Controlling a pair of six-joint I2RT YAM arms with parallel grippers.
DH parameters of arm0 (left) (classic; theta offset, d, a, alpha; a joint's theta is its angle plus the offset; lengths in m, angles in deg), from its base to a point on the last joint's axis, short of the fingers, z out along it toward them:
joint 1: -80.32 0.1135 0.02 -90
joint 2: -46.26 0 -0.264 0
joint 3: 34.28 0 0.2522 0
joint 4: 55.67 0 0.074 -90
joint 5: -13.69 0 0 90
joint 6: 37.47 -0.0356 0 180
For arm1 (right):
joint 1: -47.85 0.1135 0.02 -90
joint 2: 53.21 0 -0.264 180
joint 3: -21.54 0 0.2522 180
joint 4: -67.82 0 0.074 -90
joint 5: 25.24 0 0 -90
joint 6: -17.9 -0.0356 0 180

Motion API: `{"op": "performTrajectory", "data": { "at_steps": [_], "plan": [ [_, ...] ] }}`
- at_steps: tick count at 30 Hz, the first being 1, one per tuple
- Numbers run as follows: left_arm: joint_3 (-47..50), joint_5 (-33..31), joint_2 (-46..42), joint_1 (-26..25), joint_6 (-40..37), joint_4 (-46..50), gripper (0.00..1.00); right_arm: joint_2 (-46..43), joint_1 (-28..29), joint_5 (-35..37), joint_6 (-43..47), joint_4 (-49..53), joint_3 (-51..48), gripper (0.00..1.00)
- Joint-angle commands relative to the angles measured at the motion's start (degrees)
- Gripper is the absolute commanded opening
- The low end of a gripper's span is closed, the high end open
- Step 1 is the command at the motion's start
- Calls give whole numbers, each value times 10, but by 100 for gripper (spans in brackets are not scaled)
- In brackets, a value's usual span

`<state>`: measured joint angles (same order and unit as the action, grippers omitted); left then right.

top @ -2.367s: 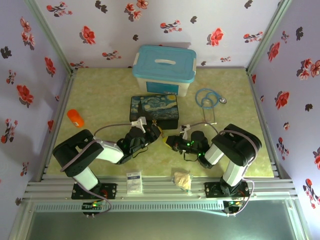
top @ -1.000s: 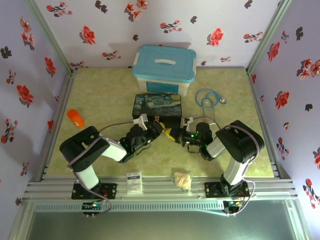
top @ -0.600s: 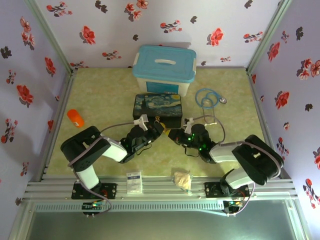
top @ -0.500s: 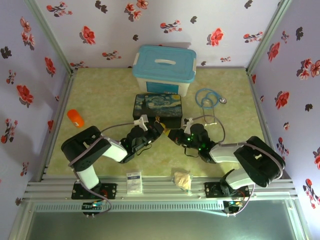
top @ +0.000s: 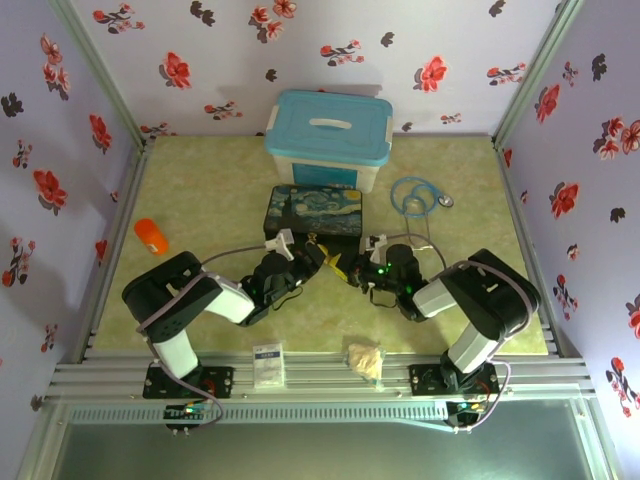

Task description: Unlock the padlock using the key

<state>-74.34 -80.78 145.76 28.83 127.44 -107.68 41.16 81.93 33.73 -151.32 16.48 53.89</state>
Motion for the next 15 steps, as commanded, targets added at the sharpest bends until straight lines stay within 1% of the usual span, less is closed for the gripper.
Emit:
{"op": "performTrajectory", "data": {
  "at_steps": [1,4,5,7,9,12,13,15],
  "plan": [
    [3,46,0,-19,-11,-9,0,-24,-21,27,9,-34,19,27],
    [5,39,-5,-18,-16,5,0,-55,-24,39,47,38,5,33],
    [4,39,-7,-17,-18,9,0,-73,-23,45,70,87,4,33],
    [4,34,-8,-16,-18,14,0,-117,-15,61,121,188,9,34],
    [5,30,-8,-14,-18,17,0,-168,1,86,189,312,27,35],
    [7,29,-6,-9,-17,17,0,-229,35,147,308,518,73,36],
    [8,30,-7,-7,-16,19,0,-241,46,169,348,574,88,36],
    [9,30,-9,-6,-15,21,0,-254,67,215,417,653,111,35]
  ]
}}
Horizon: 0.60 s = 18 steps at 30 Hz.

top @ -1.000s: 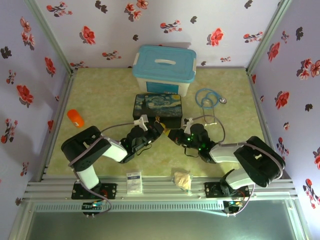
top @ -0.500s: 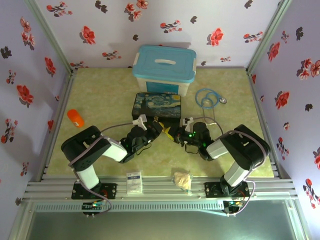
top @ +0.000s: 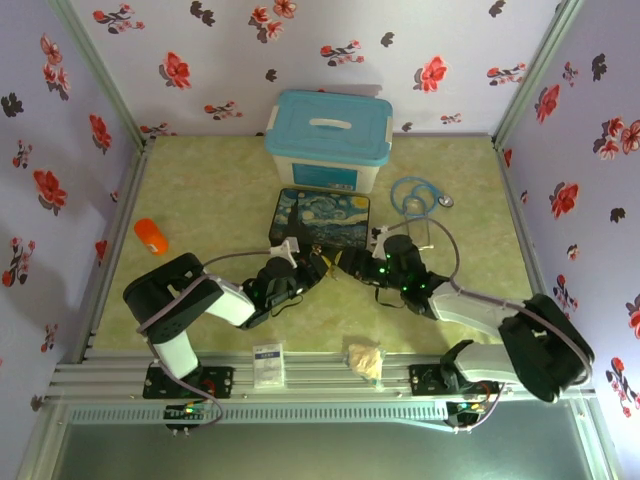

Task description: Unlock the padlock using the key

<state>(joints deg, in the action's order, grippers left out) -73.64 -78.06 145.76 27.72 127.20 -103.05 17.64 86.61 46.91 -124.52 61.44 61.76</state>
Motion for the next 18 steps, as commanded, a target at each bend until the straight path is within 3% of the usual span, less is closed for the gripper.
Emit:
{"op": "performTrajectory", "data": {
  "at_steps": [1,7,15,18],
  "plan": [
    [2,3,-11,5,-11,-23,0,-23,34,111,183,230,39,36],
    [1,4,-28,4,-11,-5,0,3,111,211,316,280,82,36],
    [4,7,-43,5,-7,9,0,75,186,304,388,225,100,36],
    [4,11,-42,4,-5,8,0,113,198,344,401,238,129,31]
  ]
}}
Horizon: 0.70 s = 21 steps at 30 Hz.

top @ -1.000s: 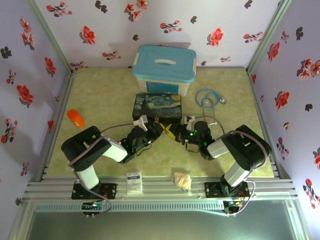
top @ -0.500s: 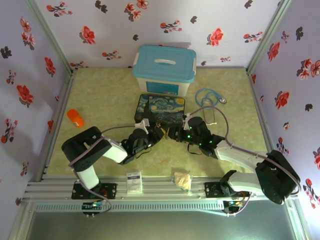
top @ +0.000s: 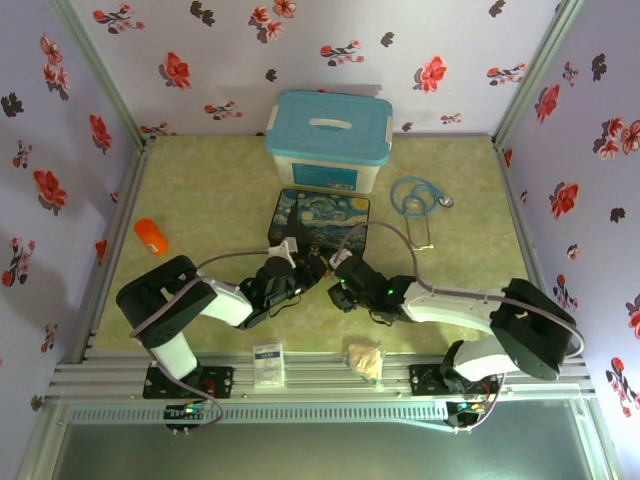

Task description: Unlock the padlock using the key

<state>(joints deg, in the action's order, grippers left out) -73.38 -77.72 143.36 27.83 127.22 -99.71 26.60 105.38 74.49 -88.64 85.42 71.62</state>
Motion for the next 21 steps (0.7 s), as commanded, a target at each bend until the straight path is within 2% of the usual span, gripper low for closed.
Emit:
{"op": "performTrajectory", "data": {
  "at_steps": [1,10,15,17,21],
  "plan": [
    [1,7,-17,3,-3,-27,0,34,12,77,42,-3,38,29],
    [3,18,-9,3,14,-46,0,64,12,79,45,-49,48,11],
    [6,24,-1,3,18,-64,0,57,11,40,50,-87,25,3],
    [5,28,0,3,21,-64,0,47,0,-6,48,-121,5,2],
    [5,34,6,3,28,-66,0,44,-55,-161,-2,-210,-30,2]
  ]
}}
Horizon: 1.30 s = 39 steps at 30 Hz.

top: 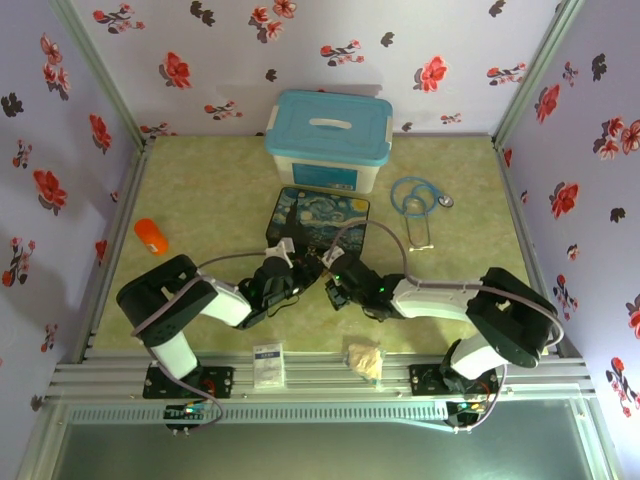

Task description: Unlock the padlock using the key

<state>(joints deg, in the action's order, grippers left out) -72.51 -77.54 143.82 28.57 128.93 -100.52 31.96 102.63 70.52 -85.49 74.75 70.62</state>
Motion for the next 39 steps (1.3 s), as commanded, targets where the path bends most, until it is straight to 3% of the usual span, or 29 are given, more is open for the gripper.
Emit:
{"op": "performTrajectory", "data": {
  "at_steps": [1,7,11,17,19,24,27,33,39],
  "plan": [
    [-4,35,3,-5,11,-59,0,-10,-35,-147,-44,-124,-26,2],
    [1,37,-4,-5,10,-60,0,-18,-87,-239,-85,-202,-65,0],
    [6,34,-4,-5,14,-66,0,-15,-148,-329,-161,-306,-103,0],
    [6,34,-3,-4,16,-73,0,-9,-161,-341,-139,-257,-101,4],
    [7,33,-4,-4,16,-73,0,-25,-153,-295,-109,-189,-92,7],
    [7,33,-6,-3,16,-71,0,-73,-101,-103,-33,-63,-76,12],
    [3,34,-4,-3,18,-71,0,-71,-65,-22,1,-34,-58,24],
    [4,33,-7,-2,18,-68,0,-57,-6,80,47,-49,-50,34],
    [3,32,-5,-1,23,-69,0,-62,14,130,75,-57,-39,33]
  ]
}}
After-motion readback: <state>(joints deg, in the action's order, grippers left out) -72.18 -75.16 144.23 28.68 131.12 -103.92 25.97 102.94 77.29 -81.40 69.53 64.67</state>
